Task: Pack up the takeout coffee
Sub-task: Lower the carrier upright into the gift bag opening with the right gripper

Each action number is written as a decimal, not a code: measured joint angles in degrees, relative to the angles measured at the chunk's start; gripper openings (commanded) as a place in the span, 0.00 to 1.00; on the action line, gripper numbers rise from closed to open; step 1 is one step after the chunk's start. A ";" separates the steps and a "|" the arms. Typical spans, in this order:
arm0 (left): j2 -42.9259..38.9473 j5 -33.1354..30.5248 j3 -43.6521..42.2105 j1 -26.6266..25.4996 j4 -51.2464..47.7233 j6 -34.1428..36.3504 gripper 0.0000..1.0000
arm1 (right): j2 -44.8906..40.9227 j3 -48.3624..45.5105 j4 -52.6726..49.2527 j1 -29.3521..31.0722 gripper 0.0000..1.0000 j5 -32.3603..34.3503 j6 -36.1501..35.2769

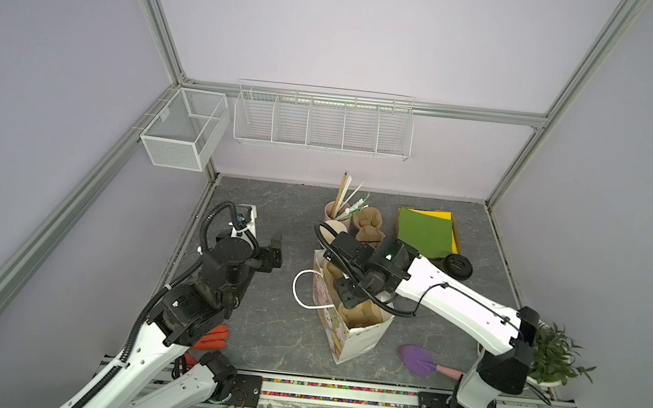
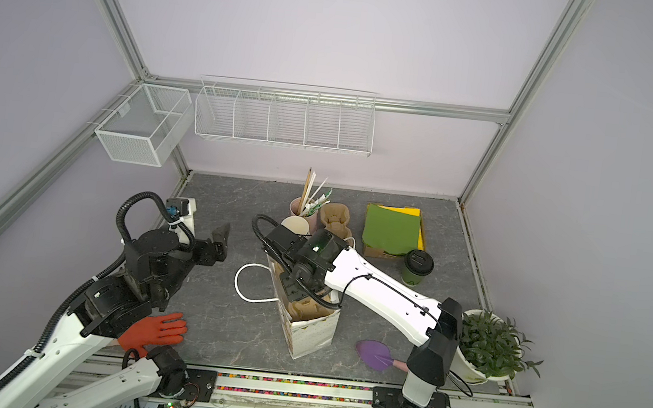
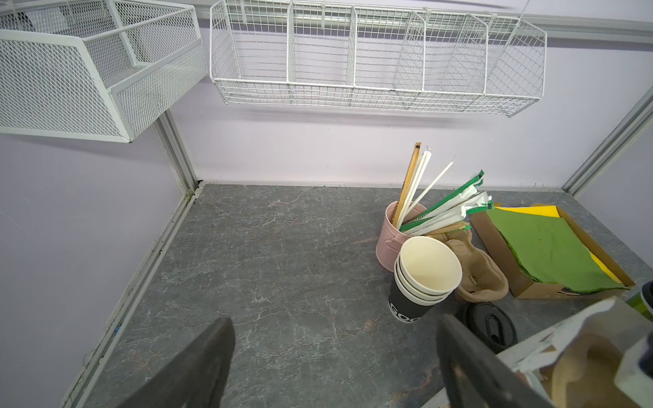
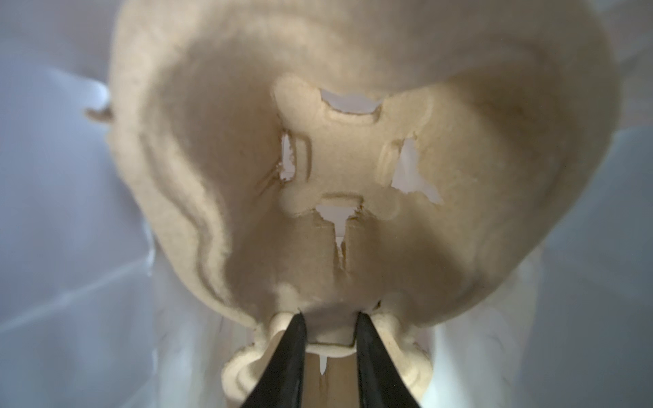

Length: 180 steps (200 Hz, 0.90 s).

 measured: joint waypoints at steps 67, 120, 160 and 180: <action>0.00 0.00 0.00 0.00 0.00 0.00 0.89 | 1.62 -2.19 0.90 -0.26 0.28 -2.08 -1.20; 0.04 0.20 0.00 0.00 0.00 0.00 0.89 | 1.62 -7.19 2.62 -0.68 0.28 -3.63 -1.22; 0.04 0.20 0.00 0.00 0.00 0.02 0.89 | 1.62 -9.77 4.15 -1.05 0.28 -4.66 -1.20; 0.04 0.20 0.00 0.00 -0.02 0.00 0.89 | 1.62 -10.75 4.70 -1.11 0.30 -4.94 -1.20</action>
